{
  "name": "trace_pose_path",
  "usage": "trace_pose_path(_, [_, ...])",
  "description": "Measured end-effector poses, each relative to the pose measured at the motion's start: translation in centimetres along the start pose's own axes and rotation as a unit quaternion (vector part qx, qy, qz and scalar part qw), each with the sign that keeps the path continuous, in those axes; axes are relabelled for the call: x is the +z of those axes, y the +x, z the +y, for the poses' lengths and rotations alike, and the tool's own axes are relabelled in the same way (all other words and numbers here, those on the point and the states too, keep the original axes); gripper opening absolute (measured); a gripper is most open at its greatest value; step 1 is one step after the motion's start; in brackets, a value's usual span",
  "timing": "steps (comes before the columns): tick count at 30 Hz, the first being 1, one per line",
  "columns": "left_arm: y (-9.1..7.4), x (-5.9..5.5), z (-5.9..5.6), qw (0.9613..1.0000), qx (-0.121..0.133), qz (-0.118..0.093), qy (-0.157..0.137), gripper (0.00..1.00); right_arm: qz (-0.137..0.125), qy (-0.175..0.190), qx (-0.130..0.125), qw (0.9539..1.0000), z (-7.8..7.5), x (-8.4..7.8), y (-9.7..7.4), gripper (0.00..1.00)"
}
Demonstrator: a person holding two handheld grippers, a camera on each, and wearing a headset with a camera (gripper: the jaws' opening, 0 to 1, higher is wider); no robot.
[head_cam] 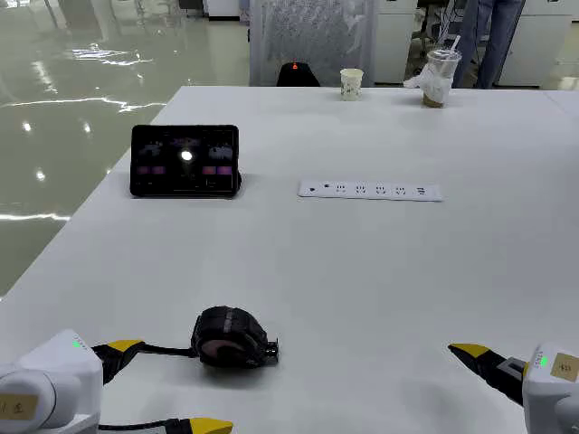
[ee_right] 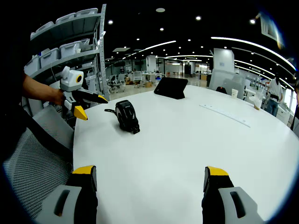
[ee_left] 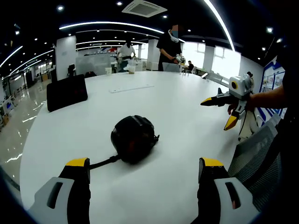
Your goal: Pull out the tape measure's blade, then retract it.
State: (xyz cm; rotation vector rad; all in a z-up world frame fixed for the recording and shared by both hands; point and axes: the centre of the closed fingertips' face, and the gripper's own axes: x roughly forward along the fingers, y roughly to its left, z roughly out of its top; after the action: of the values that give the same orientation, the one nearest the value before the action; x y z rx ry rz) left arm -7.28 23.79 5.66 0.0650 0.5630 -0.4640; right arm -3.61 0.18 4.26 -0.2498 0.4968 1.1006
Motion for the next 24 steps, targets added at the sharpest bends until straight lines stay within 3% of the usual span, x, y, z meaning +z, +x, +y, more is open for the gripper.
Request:
trace_pose_path(12, [0.14, 0.72, -0.19, 0.9999, -0.004, -0.009, 0.005, 0.99, -0.004, 0.006, 0.001, 1.0000, 0.47, 0.09, -0.20, 0.99])
trace_pose_path(24, [0.28, 0.66, -0.30, 0.9999, -0.006, -0.005, 0.011, 0.99, 0.004, 0.005, 0.002, 1.0000, 0.59, -0.41, -0.22, 0.99])
